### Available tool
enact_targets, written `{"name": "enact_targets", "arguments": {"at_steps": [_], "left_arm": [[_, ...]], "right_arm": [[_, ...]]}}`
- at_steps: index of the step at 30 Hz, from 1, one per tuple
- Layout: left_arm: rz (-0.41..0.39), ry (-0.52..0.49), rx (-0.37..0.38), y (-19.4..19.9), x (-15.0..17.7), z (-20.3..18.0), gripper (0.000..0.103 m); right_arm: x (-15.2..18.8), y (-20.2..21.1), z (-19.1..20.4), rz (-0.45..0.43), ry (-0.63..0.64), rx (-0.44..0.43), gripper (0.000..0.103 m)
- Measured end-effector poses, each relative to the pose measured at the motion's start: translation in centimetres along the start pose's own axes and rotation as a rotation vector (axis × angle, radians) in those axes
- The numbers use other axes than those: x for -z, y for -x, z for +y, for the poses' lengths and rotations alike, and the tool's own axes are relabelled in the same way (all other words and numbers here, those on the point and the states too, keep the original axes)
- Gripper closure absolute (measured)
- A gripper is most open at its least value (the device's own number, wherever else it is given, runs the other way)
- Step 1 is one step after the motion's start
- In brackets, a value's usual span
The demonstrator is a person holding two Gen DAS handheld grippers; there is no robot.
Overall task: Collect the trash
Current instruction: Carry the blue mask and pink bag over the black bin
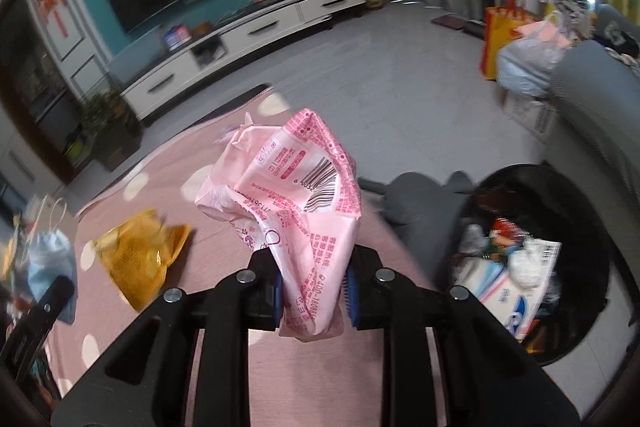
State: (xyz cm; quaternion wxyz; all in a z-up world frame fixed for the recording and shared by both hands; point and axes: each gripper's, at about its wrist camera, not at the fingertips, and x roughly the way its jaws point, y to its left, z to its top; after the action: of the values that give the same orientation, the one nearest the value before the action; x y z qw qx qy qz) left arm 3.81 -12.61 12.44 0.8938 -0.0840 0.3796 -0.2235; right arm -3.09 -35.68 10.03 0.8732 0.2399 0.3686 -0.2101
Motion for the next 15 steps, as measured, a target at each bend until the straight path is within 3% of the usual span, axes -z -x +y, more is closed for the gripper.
{"name": "enact_targets", "arguments": {"at_steps": [15], "left_arm": [[0.187, -0.147, 0.269, -5.8, 4.7, -13.2, 0.088]], "right_arm": [[-0.9, 3.2, -11.5, -0.06, -0.226, 0.253, 0.079]]}}
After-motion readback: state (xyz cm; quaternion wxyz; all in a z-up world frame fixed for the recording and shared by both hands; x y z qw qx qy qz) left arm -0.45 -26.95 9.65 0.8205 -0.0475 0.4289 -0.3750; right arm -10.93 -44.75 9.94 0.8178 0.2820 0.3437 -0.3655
